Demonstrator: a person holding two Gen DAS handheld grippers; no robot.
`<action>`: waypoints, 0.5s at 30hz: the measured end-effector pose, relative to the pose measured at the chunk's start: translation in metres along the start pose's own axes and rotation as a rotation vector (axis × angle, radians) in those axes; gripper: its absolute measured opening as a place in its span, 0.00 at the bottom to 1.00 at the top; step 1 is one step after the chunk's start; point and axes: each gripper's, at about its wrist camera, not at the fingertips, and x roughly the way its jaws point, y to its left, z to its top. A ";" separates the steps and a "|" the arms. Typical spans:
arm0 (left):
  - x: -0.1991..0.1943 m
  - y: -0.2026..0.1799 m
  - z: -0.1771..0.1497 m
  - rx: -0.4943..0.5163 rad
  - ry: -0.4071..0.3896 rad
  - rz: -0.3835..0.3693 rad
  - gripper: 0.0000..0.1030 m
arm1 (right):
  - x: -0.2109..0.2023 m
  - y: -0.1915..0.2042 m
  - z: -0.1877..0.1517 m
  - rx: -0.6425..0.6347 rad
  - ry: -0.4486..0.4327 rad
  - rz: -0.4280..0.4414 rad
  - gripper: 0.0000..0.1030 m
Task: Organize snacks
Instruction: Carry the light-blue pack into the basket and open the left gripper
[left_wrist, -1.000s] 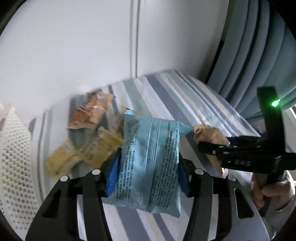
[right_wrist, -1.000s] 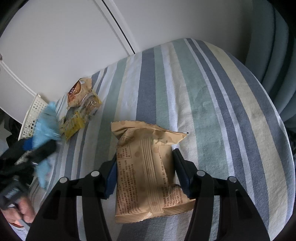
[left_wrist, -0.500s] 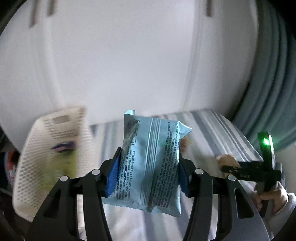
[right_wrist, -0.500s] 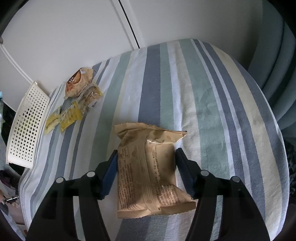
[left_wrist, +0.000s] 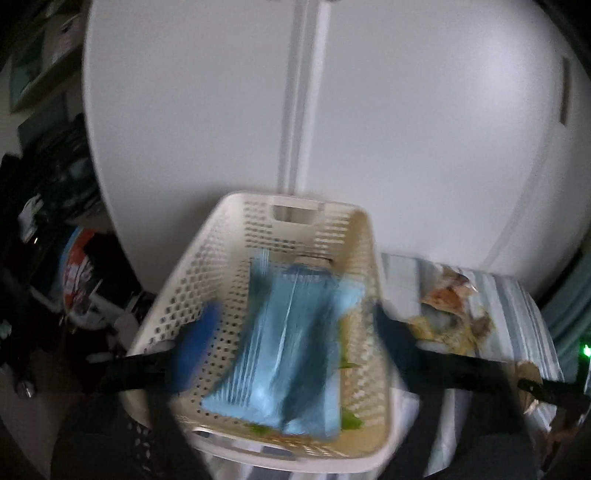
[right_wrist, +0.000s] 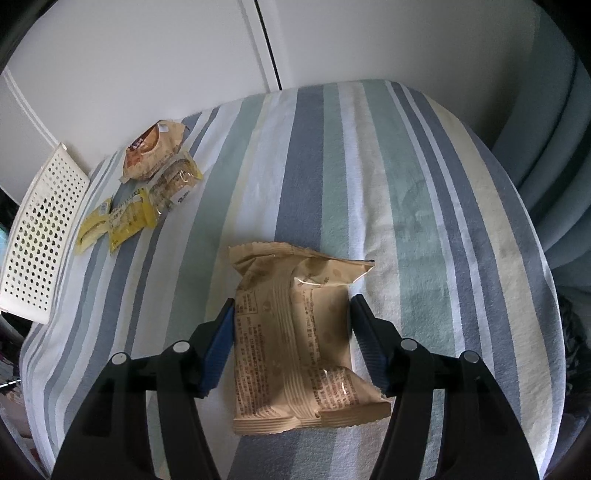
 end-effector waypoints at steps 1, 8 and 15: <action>0.001 0.003 -0.001 -0.010 -0.013 0.004 0.98 | 0.000 0.001 0.000 -0.006 0.002 -0.007 0.60; 0.003 0.009 -0.014 -0.060 -0.028 0.037 0.98 | 0.002 0.008 -0.001 -0.049 0.018 -0.024 0.68; 0.004 0.000 -0.023 -0.034 -0.061 0.073 0.98 | 0.004 0.016 -0.002 -0.098 0.044 -0.051 0.73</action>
